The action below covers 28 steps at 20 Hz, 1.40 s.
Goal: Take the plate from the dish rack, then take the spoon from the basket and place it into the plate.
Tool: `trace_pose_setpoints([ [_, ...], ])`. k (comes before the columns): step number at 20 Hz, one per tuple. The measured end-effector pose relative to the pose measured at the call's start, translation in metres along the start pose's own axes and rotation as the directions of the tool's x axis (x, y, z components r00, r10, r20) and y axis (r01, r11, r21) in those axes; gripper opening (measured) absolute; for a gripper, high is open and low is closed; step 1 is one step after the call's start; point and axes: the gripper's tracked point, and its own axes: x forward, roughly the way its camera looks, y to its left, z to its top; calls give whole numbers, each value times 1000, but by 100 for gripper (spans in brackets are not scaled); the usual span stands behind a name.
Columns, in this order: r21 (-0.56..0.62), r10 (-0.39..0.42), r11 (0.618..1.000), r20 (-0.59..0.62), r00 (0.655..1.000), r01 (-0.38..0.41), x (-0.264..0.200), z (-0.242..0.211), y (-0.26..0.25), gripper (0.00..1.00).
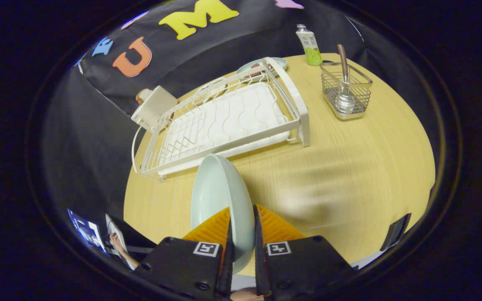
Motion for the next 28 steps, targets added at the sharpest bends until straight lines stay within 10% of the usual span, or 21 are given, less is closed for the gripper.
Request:
trace_pose_setpoints([
  [5,27,11,1000,17,1000,-11,9,1,-28,36],
  [11,-24,-178,983,159,971,184,-5,26,-67,40],
  [15,-96,-177,973,270,946,210,-22,43,-72,63],
  [20,-144,-191,949,442,877,279,-48,74,-88,94],
  [28,-172,-144,933,624,768,315,-67,146,-121,95],
])
